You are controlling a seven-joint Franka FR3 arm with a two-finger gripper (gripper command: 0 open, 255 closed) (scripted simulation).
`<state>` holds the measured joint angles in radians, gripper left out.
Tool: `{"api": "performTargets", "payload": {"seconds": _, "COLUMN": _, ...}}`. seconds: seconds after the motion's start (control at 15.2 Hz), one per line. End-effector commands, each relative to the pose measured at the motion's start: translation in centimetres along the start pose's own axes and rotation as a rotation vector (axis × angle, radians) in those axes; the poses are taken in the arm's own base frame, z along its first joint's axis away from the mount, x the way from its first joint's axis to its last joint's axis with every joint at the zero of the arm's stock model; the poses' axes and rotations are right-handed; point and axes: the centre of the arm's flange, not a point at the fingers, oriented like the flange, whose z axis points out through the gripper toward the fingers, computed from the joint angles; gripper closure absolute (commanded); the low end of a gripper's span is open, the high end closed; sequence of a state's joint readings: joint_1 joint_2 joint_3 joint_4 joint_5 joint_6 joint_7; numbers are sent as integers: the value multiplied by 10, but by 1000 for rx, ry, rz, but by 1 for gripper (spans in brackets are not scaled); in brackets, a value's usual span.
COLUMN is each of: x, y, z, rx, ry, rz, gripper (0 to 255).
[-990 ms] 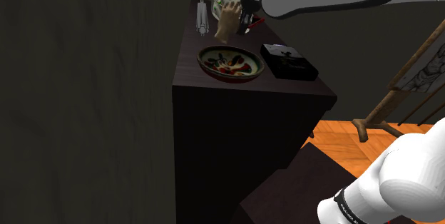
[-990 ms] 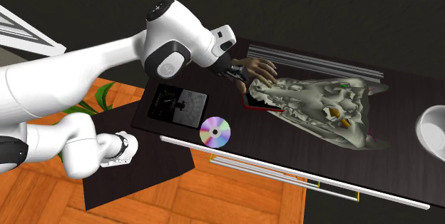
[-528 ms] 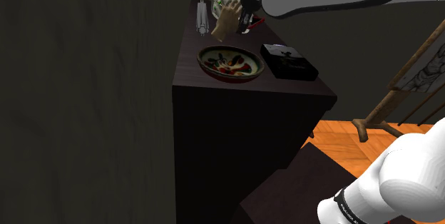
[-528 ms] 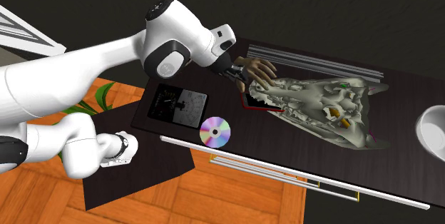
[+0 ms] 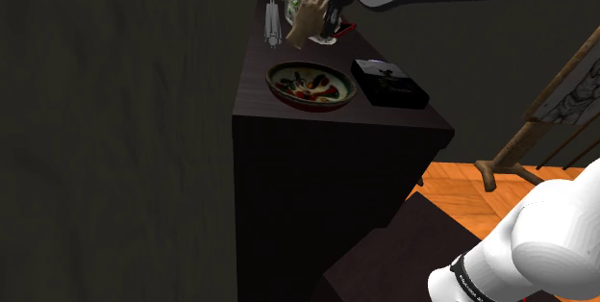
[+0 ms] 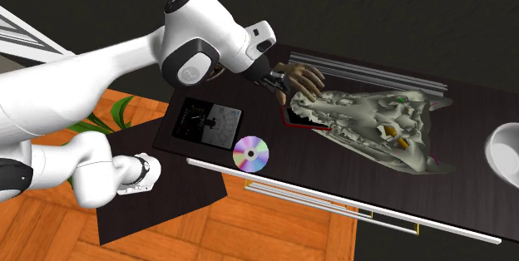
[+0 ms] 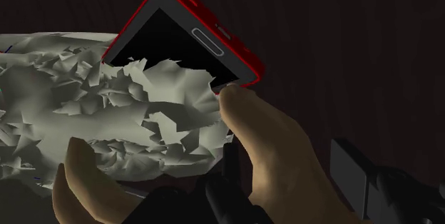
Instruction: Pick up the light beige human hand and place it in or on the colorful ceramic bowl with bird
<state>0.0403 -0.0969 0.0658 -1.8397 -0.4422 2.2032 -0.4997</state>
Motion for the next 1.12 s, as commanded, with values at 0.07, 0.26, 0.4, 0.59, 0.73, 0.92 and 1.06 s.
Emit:
{"api": "performTargets", "payload": {"seconds": 0.07, "x": 2, "y": 9, "z": -13, "rx": 0, "ry": 0, "rz": 0, "gripper": 255}}
{"api": "performTargets", "payload": {"seconds": 0.26, "x": 5, "y": 18, "z": -26, "rx": 0, "ry": 0, "rz": 0, "gripper": 255}}
{"api": "performTargets", "payload": {"seconds": 0.4, "x": 6, "y": 24, "z": -35, "rx": 0, "ry": 0, "rz": 0, "gripper": 255}}
{"api": "performTargets", "payload": {"seconds": 0.59, "x": 8, "y": 33, "z": -47, "rx": 0, "ry": 0, "rz": 0, "gripper": 255}}
{"api": "performTargets", "payload": {"seconds": 0.73, "x": 9, "y": 39, "z": -56, "rx": 0, "ry": 0, "rz": 0, "gripper": 255}}
{"api": "performTargets", "payload": {"seconds": 0.92, "x": 12, "y": 48, "z": -69, "rx": 0, "ry": 0, "rz": 0, "gripper": 255}}
{"api": "performTargets", "payload": {"seconds": 1.06, "x": 13, "y": 54, "z": -78, "rx": 0, "ry": 0, "rz": 0, "gripper": 255}}
